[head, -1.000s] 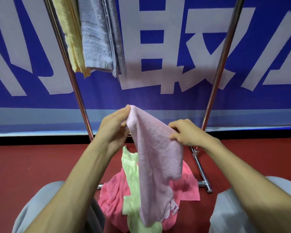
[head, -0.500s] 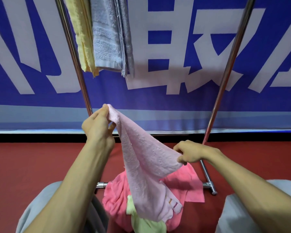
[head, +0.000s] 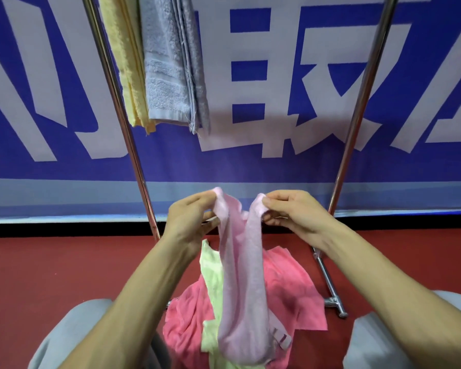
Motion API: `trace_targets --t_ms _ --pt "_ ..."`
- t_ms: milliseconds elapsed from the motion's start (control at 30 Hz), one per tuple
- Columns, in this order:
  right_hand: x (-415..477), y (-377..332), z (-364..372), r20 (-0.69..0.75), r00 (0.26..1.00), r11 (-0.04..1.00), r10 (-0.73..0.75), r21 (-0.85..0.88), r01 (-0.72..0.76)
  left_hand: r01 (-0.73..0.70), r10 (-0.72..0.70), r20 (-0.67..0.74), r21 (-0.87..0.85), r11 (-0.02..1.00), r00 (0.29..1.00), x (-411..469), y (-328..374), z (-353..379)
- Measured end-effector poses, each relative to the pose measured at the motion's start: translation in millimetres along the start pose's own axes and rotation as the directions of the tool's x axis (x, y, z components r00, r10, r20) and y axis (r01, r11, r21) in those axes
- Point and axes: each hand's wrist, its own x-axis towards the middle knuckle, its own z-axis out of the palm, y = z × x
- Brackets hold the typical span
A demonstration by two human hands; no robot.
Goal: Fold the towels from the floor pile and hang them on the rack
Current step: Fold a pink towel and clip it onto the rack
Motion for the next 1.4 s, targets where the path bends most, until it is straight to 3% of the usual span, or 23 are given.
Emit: trace_targets --t_ms 100,267,533,667,867,1167,1267,1400 --pt "-0.4 3.1 7.1 -0.053 0.998 0.999 0.021 -0.031 -0.023 -0.011 0.010 0.004 0.097 0.995 1.000 -7.8 -8.1 13.8" --pt "-7.9 5.3 20.1 0.021 0.999 0.984 -0.048 -0.169 0.051 -0.007 0.004 0.025 0.137 0.991 1.000 -10.0 -14.5 24.7" --pt "-13.9 5.8 19.4 -0.018 0.997 0.979 -0.074 -0.190 0.069 -0.214 0.186 0.116 0.331 0.919 0.976 -11.5 -22.9 28.2" --pt "-12.7 1.9 15.0 -0.035 0.999 0.994 -0.033 -0.105 0.029 -0.222 0.179 0.172 0.278 0.934 0.969 -10.7 -19.7 23.8" --pt "-13.6 0.8 11.0 -0.034 0.998 0.975 -0.044 -0.217 0.036 -0.319 0.220 0.274 0.400 0.859 0.936 -13.4 -20.1 19.6" --pt "-6.4 -2.9 5.1 -0.115 0.992 0.964 -0.056 -0.266 0.024 -0.305 0.142 0.386 0.403 0.863 0.912 -4.7 -4.8 10.2" --pt "-7.2 -6.3 3.4 -0.026 0.997 0.960 -0.073 -0.274 0.063 -0.348 0.130 0.408 0.522 0.779 0.904 1.2 -8.8 3.8" --pt "-16.3 -16.8 -3.6 0.295 0.938 0.874 -0.184 -0.388 0.294 -0.446 0.002 0.563 0.652 0.613 0.827 8.7 -7.6 -3.6"
